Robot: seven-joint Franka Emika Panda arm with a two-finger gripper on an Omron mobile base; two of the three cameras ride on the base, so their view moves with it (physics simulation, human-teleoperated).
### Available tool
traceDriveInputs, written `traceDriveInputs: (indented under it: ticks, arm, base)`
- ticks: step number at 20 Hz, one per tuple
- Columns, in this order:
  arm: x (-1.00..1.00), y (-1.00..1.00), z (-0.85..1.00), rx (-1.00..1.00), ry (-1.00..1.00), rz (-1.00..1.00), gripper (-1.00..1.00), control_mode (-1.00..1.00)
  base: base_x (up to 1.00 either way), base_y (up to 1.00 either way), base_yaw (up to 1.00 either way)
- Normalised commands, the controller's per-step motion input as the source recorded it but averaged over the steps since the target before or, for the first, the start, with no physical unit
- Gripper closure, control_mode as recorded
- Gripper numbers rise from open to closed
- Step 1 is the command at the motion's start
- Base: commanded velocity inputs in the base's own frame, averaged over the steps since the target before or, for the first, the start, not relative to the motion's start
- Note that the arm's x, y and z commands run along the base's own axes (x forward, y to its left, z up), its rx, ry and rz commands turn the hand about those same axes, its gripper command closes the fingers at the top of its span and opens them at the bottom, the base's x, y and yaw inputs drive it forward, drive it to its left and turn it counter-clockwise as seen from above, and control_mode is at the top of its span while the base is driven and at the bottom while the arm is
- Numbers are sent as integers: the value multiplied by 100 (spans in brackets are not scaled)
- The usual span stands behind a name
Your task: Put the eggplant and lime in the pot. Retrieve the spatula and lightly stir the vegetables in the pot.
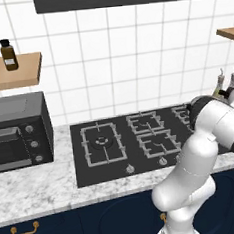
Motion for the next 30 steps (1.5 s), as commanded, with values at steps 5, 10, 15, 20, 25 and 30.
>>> traceDriveInputs:
  ticks: [5,10,15,20,25,30]
  arm:
    - [0,-31,-21,0,-8,11,-100,-100]
    - [0,-17,-17,0,-7,9,-100,-100]
    - [0,-6,-2,0,-6,2,-100,-100]
    - [1,0,0,0,0,0,-100,-100]
    - [13,0,0,-7,-1,3,-100,-100]
    - [11,0,-1,-2,-1,3,-100,-100]
  base:
    - [0,0,0]
    - [0,0,0]
    - [0,0,0]
    - [0,0,0]
    - [0,0,0]
    - [0,0,0]
